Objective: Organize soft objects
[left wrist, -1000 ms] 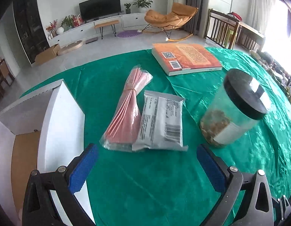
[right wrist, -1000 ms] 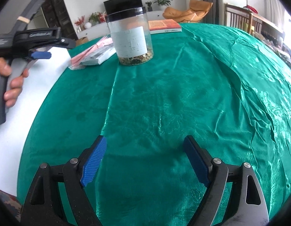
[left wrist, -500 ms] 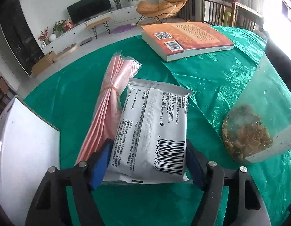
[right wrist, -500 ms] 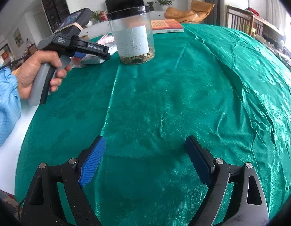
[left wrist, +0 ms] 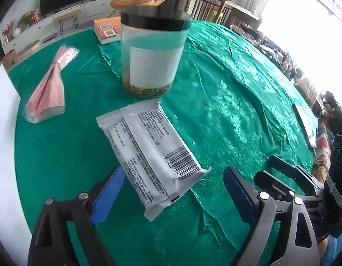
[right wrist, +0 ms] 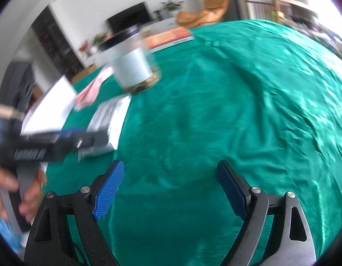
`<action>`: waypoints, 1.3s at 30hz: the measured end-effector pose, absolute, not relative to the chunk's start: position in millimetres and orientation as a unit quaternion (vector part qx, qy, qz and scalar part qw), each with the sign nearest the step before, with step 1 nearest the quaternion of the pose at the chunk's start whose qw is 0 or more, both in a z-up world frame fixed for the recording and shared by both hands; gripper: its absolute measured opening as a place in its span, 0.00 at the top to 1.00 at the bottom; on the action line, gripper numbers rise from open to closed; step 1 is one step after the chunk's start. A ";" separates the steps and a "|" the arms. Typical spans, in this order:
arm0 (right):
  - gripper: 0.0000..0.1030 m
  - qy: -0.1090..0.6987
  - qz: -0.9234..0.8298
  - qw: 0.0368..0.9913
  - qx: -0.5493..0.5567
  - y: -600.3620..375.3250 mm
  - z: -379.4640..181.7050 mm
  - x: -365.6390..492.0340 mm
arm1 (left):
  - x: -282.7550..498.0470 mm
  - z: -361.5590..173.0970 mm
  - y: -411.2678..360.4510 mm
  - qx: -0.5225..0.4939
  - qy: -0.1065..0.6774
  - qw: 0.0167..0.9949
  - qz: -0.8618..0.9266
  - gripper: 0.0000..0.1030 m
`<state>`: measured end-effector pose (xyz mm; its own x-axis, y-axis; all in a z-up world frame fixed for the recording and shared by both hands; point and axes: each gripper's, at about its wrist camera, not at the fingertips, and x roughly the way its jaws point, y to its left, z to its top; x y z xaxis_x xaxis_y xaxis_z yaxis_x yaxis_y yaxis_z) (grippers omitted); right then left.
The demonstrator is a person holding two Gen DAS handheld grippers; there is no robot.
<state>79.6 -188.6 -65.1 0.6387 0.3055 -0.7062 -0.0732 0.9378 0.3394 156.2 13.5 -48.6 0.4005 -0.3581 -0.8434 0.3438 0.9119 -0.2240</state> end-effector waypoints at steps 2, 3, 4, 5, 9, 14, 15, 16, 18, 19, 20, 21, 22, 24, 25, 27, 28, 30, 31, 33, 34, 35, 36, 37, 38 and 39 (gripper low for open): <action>0.15 0.401 0.094 0.891 0.192 -209.2 -64.5 77.8 | 155.7 -27.7 33.9 -0.035 0.486 0.853 -0.186 0.12; 0.15 0.395 0.094 0.890 0.207 -214.0 -63.3 77.2 | 155.8 -16.9 46.8 -0.042 0.476 0.862 -0.169 0.11; 0.14 0.390 0.099 0.890 0.214 -213.6 -60.2 78.1 | 155.7 -8.2 57.8 -0.041 0.468 0.870 -0.150 0.10; 0.14 0.389 0.111 0.891 0.206 -206.3 -55.4 81.4 | 154.4 -2.4 66.4 -0.034 0.461 0.876 -0.134 0.07; 0.14 0.397 0.175 0.892 0.129 -139.8 -34.0 113.8 | 163.6 8.4 91.9 -0.002 0.452 0.889 -0.081 0.06; 0.14 0.505 0.188 0.843 0.013 -55.1 -61.5 173.5 | 189.0 4.7 103.5 0.017 0.459 0.886 -0.066 0.06; 0.15 0.483 0.184 0.855 -0.028 -43.9 -58.0 170.6 | 195.6 0.9 102.9 0.025 0.464 0.883 -0.065 0.06; 0.18 0.479 0.189 0.856 -0.054 -37.2 -58.6 169.3 | 204.5 -2.7 101.3 0.033 0.468 0.881 -0.064 0.06; 0.32 0.473 0.184 0.859 -0.063 -42.7 -60.4 162.0 | 221.3 -9.7 98.7 0.049 0.474 0.877 -0.060 0.06; 0.32 0.474 0.174 0.861 -0.064 -51.8 -61.2 156.0 | 230.8 -14.1 97.3 0.054 0.476 0.876 -0.058 0.06; 0.33 0.473 0.170 0.863 -0.051 -66.2 -61.1 149.6 | 242.2 -20.2 95.2 0.058 0.478 0.875 -0.050 0.06; 0.33 0.472 0.161 0.866 -0.043 -79.6 -61.0 143.2 | 255.0 -26.6 93.6 0.061 0.482 0.873 -0.044 0.06; 0.33 0.469 0.149 0.870 -0.035 -95.7 -60.5 137.7 | 267.6 -33.0 92.4 0.064 0.486 0.871 -0.038 0.06; 0.33 0.463 0.122 0.878 -0.013 -130.0 -61.3 138.1 | 295.2 -48.1 92.1 0.073 0.497 0.864 -0.016 0.06; 0.33 0.460 0.106 0.881 -0.008 -144.5 -62.8 143.7 | 306.4 -54.9 94.2 0.073 0.503 0.861 -0.003 0.07; 0.33 0.459 0.092 0.883 0.007 -168.5 -62.2 169.9 | 324.4 -65.7 105.4 0.054 0.510 0.858 0.024 0.07; 0.33 0.456 0.090 0.885 0.013 -176.3 -59.6 184.6 | 330.4 -70.5 112.9 0.039 0.511 0.858 0.036 0.07; 0.33 0.449 0.096 0.888 0.025 -188.5 -56.0 215.4 | 338.2 -80.2 124.0 0.022 0.514 0.856 0.053 0.07; 0.33 0.442 0.102 0.891 0.031 -193.1 -54.0 229.1 | 341.0 -85.7 128.1 0.019 0.517 0.854 0.061 0.07; 0.33 0.430 0.112 0.895 0.028 -192.6 -51.4 257.0 | 342.6 -91.9 135.4 0.005 0.510 0.858 0.062 0.05; 0.33 0.426 0.120 0.896 0.023 -191.5 -53.5 266.4 | 343.2 -93.5 136.3 0.004 0.511 0.857 0.062 0.04; 0.32 0.427 0.126 0.896 0.015 -188.5 -54.5 276.2 | 343.4 -93.8 136.8 0.002 0.509 0.858 0.063 0.04; 0.32 0.437 0.127 0.890 0.002 -184.4 -59.1 288.3 | 344.3 -95.0 137.3 0.000 0.512 0.857 0.062 0.04; 0.28 0.454 0.126 0.882 -0.006 -182.7 -66.0 294.4 | 345.1 -95.9 138.5 -0.005 0.513 0.856 0.062 0.03; 0.28 0.452 0.126 0.883 -0.012 -181.5 -67.6 298.2 | 345.7 -97.0 140.6 -0.013 0.515 0.855 0.059 0.03; 0.28 0.450 0.125 0.884 -0.016 -179.7 -66.4 297.7 | 346.2 -98.1 143.1 -0.024 0.520 0.852 0.055 0.03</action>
